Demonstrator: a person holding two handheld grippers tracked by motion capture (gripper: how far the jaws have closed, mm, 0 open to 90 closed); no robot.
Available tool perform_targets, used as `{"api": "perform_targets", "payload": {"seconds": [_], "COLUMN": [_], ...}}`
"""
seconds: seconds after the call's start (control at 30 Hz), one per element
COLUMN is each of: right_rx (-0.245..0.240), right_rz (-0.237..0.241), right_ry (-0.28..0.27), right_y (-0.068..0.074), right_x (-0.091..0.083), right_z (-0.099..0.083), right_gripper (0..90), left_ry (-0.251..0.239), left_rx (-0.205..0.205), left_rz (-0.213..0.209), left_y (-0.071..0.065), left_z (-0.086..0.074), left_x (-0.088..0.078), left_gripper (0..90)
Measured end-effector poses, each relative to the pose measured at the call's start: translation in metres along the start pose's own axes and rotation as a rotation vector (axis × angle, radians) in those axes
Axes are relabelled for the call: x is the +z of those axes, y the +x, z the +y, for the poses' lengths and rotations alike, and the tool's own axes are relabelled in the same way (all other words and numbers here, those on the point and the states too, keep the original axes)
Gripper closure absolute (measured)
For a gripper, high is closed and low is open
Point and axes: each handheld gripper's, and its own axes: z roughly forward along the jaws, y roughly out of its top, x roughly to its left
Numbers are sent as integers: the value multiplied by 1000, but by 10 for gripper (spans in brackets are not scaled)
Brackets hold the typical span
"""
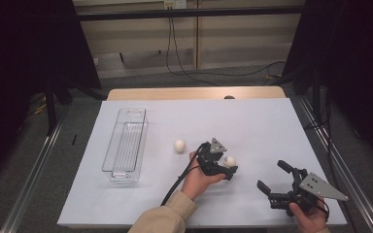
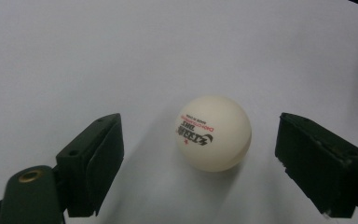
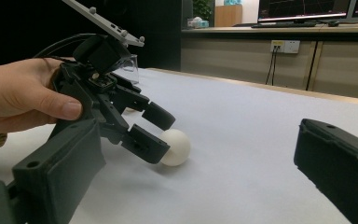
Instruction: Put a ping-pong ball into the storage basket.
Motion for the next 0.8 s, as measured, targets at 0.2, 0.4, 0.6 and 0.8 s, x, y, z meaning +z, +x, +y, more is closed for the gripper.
{"api": "perform_targets", "payload": {"seconds": [0.2, 0.4, 0.6, 0.8], "right_rx": [-1, -1, -2, -1], "right_rz": [0, -1, 0, 0], "right_ry": [0, 0, 0, -1], "right_y": [0, 0, 0, 0], "right_x": [0, 0, 0, 0], "right_z": [0, 0, 0, 0], "right_gripper": [5, 5, 5, 5], "left_ry": [4, 8, 22, 37], "left_rx": [6, -4, 0, 5], "left_rz": [-5, -8, -10, -19], "left_y": [0, 2, 2, 1], "left_z": [0, 0, 0, 3], "left_x": [2, 3, 4, 5], "left_gripper": [215, 259, 288, 317]}}
